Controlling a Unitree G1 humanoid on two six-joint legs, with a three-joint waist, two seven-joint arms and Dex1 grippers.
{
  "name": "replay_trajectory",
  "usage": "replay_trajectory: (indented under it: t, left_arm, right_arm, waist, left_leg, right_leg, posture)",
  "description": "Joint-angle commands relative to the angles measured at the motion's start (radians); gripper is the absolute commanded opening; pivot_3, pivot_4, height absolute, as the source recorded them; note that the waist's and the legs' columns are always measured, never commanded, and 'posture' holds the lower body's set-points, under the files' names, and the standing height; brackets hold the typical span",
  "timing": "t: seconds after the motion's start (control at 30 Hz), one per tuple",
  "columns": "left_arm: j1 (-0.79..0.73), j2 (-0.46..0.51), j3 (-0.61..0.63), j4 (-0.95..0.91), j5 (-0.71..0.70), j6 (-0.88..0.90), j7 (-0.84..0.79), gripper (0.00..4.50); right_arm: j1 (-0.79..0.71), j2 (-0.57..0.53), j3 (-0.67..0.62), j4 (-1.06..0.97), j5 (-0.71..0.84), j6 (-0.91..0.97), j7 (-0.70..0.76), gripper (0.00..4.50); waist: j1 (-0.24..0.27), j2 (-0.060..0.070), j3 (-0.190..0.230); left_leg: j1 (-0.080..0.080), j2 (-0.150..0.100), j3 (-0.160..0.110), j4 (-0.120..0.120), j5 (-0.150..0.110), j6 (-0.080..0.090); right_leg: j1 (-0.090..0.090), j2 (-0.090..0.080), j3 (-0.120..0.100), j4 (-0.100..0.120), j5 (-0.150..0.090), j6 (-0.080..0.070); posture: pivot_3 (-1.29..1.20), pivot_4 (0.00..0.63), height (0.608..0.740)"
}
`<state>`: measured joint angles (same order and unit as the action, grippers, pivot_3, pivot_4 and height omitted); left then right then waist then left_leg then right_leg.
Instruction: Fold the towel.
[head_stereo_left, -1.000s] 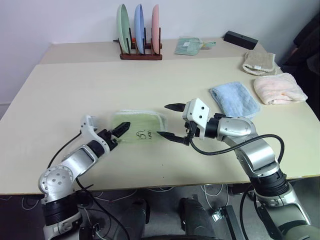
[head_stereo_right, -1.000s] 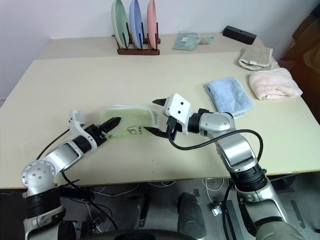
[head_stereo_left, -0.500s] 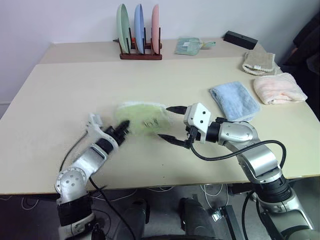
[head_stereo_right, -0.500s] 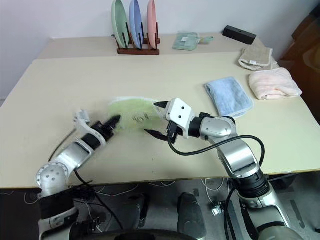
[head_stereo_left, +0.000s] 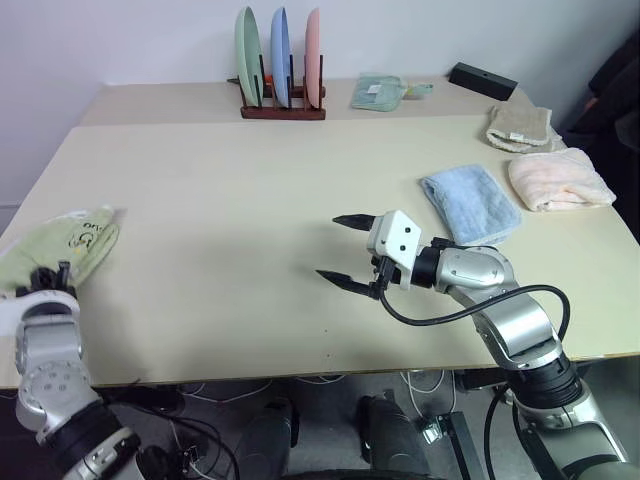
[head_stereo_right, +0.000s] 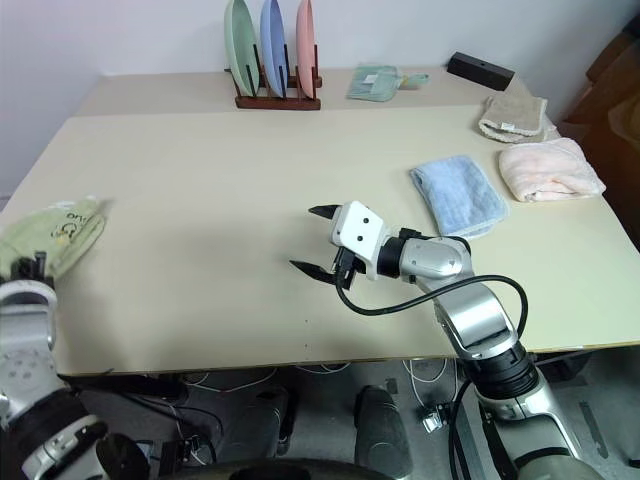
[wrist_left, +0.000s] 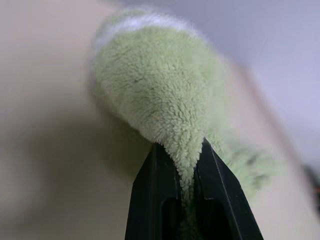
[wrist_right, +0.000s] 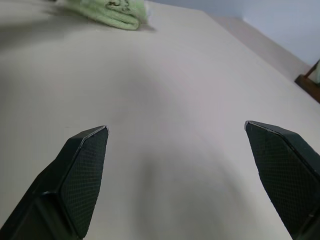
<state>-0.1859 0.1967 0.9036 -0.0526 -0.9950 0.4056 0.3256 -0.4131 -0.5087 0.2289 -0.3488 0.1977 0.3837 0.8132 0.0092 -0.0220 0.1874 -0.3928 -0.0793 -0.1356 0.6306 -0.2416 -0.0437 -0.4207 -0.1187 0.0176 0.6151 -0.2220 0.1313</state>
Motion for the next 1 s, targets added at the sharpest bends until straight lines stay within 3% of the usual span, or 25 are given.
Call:
replay_trajectory:
  t: [0.03, 0.17, 0.23, 0.33, 0.5, 0.6, 0.67, 0.8, 1.0]
  left_arm:
    - [0.044, -0.009, -0.017, -0.098, -0.036, 0.004, 0.011, 1.50]
    - [0.088, -0.015, 0.007, -0.145, -0.064, -0.018, 0.062, 3.64]
    - [0.112, -0.004, 0.040, -0.176, -0.067, -0.047, 0.087, 4.47]
    - [0.189, 0.081, 0.056, -0.260, -0.003, -0.063, 0.054, 4.47]
    - [0.284, 0.288, -0.118, -0.386, 0.130, 0.006, -0.141, 4.47]
    - [0.320, 0.471, -0.387, -0.460, 0.316, 0.014, -0.352, 4.47]
    - [0.313, 0.539, -0.564, -0.467, 0.446, -0.020, -0.447, 4.47]
    - [0.261, 0.525, -0.726, -0.415, 0.576, -0.092, -0.534, 4.47]
    - [0.203, 0.429, -0.779, -0.371, 0.609, -0.095, -0.595, 4.47]
  right_arm:
    - [-0.005, -0.004, -0.005, -0.002, -0.002, -0.033, 0.011, 4.50]
    - [-0.006, -0.010, -0.006, 0.012, 0.001, -0.041, 0.027, 4.50]
    - [-0.009, -0.016, -0.010, 0.025, 0.003, -0.048, 0.039, 4.50]
    - [-0.027, -0.012, -0.037, 0.065, 0.025, -0.038, 0.047, 4.50]
    - [-0.053, -0.016, -0.099, 0.174, 0.037, -0.045, 0.038, 4.50]
    - [-0.057, -0.030, -0.157, 0.258, 0.037, 0.003, -0.003, 4.50]
    - [-0.046, -0.025, -0.219, 0.295, 0.067, 0.031, -0.030, 4.50]
    - [-0.019, -0.028, -0.290, 0.326, 0.105, 0.046, -0.041, 4.50]
    - [0.050, -0.075, -0.304, 0.319, 0.096, 0.018, -0.014, 4.50]
  waist:
    - [0.003, -0.001, 0.000]
    - [0.003, -0.001, 0.000]
    - [0.003, -0.001, 0.000]
    - [-0.007, -0.005, -0.001]
    - [0.008, -0.004, -0.001]
    - [0.011, -0.004, -0.002]
    - [0.007, -0.001, -0.001]
    - [-0.019, 0.001, 0.000]
    - [-0.027, 0.001, 0.001]
  left_leg:
    - [0.000, 0.000, 0.000, 0.000, 0.000, 0.000]
    - [0.000, 0.001, 0.000, 0.000, 0.000, 0.000]
    - [0.000, 0.001, 0.000, 0.000, 0.000, 0.000]
    - [0.001, 0.002, 0.001, -0.001, 0.000, 0.000]
    - [0.001, 0.005, 0.002, -0.001, -0.001, -0.002]
    - [0.002, 0.003, 0.002, 0.000, -0.001, -0.001]
    - [0.002, 0.003, 0.002, 0.000, -0.001, -0.001]
    - [0.001, 0.005, 0.006, -0.004, -0.001, -0.001]
    - [0.002, 0.008, 0.006, -0.008, -0.001, -0.001]
  right_leg:
    - [0.000, 0.000, 0.000, 0.000, 0.000, 0.000]
    - [0.001, 0.000, 0.000, 0.000, 0.000, -0.001]
    - [0.000, 0.000, 0.000, 0.000, 0.000, -0.001]
    - [0.000, 0.001, 0.000, 0.000, 0.000, -0.001]
    - [0.000, 0.004, 0.000, -0.001, -0.001, -0.007]
    - [0.003, 0.003, 0.000, -0.003, -0.001, -0.008]
    - [0.003, 0.003, 0.000, -0.003, -0.001, -0.008]
    - [-0.002, 0.004, 0.003, -0.002, 0.000, -0.007]
    - [-0.006, 0.006, 0.003, 0.000, 0.002, -0.005]
  posture:
    - [0.00, 0.150, 0.740]
    - [0.00, 0.150, 0.740]
    - [0.00, 0.150, 0.740]
    - [0.00, 0.150, 0.740]
    - [0.00, 0.150, 0.740]
    - [0.00, 0.150, 0.740]
    - [0.00, 0.150, 0.740]
    - [0.00, 0.150, 0.740]
    - [0.00, 0.150, 0.740]
